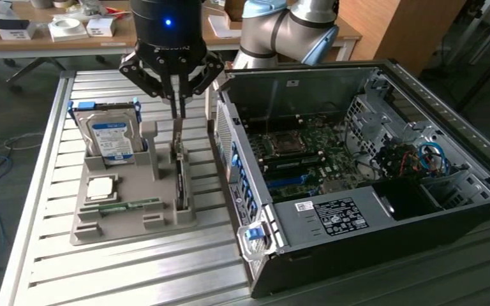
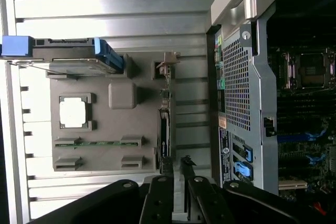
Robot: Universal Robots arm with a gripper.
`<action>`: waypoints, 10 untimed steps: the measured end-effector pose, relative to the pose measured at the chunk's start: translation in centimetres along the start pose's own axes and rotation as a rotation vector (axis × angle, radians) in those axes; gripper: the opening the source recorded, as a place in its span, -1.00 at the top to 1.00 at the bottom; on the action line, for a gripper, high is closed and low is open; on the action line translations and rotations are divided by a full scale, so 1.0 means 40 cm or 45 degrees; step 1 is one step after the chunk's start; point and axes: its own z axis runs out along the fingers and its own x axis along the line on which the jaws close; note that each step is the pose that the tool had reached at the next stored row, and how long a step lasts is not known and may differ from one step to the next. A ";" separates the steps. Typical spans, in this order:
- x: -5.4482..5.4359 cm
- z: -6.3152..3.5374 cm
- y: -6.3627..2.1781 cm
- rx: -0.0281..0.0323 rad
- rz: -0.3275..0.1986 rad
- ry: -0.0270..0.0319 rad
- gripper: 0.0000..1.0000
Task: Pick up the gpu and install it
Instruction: 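Reach for the gpu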
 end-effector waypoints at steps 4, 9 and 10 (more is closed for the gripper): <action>0.000 0.000 0.000 0.0000 0.000 0.0000 0.42; 0.000 0.005 0.000 -0.0001 0.000 -0.0001 0.29; 0.000 0.009 0.000 0.0000 0.000 0.0000 0.29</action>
